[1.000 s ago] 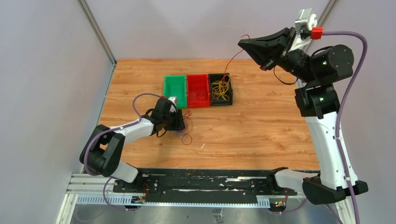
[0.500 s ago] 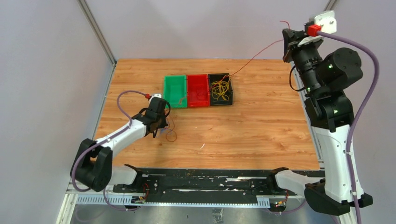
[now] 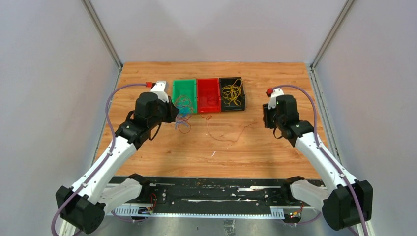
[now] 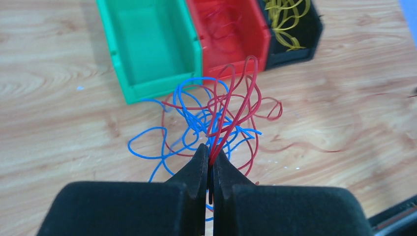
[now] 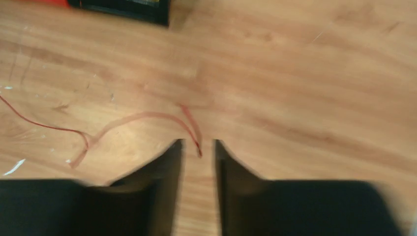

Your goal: Untangle the cables

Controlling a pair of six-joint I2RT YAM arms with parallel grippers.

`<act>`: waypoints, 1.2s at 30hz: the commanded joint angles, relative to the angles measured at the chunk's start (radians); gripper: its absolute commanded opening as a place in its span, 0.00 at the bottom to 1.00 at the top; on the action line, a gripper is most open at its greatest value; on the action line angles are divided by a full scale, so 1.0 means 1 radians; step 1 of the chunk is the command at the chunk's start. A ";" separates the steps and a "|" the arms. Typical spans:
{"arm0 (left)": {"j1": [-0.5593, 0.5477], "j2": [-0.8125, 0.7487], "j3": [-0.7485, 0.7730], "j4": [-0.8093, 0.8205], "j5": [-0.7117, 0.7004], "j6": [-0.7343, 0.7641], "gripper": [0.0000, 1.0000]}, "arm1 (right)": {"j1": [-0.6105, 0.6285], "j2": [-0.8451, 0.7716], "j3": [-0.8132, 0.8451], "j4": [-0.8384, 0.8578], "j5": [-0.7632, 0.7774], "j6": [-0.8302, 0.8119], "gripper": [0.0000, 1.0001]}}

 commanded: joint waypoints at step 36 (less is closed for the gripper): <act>-0.037 -0.153 0.060 0.013 0.404 -0.101 0.00 | 0.423 0.520 -0.004 0.913 -0.654 0.158 0.04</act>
